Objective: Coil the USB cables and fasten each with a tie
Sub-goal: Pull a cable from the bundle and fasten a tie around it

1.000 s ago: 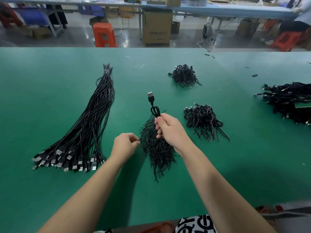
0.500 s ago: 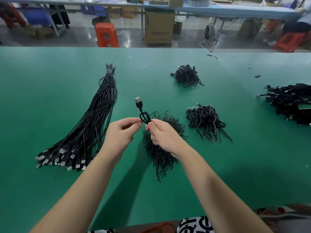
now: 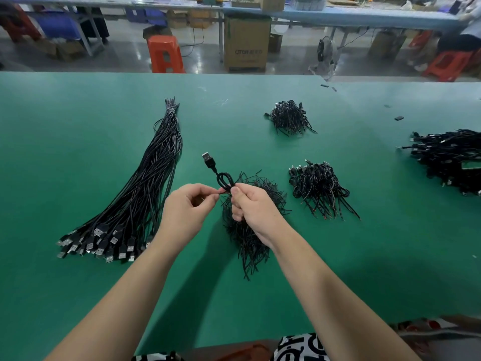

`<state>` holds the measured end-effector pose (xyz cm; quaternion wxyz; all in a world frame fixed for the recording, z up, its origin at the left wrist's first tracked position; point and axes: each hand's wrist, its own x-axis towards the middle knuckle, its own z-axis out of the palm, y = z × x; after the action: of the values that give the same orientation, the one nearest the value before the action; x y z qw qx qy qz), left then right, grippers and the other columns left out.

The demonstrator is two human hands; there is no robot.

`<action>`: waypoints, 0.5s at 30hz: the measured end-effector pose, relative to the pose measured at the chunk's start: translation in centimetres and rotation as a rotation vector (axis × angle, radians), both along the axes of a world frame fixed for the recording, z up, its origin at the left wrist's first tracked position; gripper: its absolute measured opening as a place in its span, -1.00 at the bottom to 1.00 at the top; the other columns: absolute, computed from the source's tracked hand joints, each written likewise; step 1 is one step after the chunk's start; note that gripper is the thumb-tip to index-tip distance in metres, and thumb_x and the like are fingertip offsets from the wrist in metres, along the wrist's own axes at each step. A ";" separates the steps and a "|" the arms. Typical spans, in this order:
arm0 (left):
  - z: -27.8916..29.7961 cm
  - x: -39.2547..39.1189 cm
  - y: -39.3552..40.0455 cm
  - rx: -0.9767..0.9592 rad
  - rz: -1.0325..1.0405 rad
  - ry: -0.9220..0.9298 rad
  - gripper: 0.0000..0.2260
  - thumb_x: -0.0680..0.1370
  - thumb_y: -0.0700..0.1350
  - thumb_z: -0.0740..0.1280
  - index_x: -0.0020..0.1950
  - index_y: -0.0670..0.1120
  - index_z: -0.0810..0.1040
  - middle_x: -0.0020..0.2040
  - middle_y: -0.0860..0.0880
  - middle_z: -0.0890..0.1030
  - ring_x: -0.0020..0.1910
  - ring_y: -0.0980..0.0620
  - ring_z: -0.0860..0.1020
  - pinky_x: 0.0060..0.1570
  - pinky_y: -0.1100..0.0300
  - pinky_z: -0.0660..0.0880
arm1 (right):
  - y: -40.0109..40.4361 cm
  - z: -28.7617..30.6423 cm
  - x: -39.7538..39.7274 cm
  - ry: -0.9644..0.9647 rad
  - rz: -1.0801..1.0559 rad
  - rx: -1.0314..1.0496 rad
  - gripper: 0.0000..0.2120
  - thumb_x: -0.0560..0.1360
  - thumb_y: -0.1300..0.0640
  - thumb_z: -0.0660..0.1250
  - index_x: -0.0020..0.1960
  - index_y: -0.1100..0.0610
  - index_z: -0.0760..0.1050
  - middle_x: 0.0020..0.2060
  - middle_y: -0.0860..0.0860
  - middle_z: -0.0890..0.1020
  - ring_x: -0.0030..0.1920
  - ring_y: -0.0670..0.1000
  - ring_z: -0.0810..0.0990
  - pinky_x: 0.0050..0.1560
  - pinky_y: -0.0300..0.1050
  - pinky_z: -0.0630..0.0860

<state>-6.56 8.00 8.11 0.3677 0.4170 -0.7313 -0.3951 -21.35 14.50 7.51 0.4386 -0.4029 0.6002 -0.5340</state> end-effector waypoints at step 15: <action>2.3 0.3 -0.5 -0.821 -0.096 -0.171 -0.85 0.59 -0.15 0.33 -0.10 -0.08 0.68 -0.03 0.04 0.66 -0.17 0.05 0.48 -0.09 -0.05 0.40 | 0.2 2.1 1.0 -0.094 0.206 0.086 -0.70 0.71 0.03 0.13 -0.15 0.08 0.44 -0.41 -0.05 0.23 -0.49 -0.10 0.11 -0.48 -0.24 0.06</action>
<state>-6.31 7.46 10.36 0.4223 0.2326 -0.8746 -0.0516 -20.38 14.73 9.62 0.5358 -0.4175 0.5568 -0.4781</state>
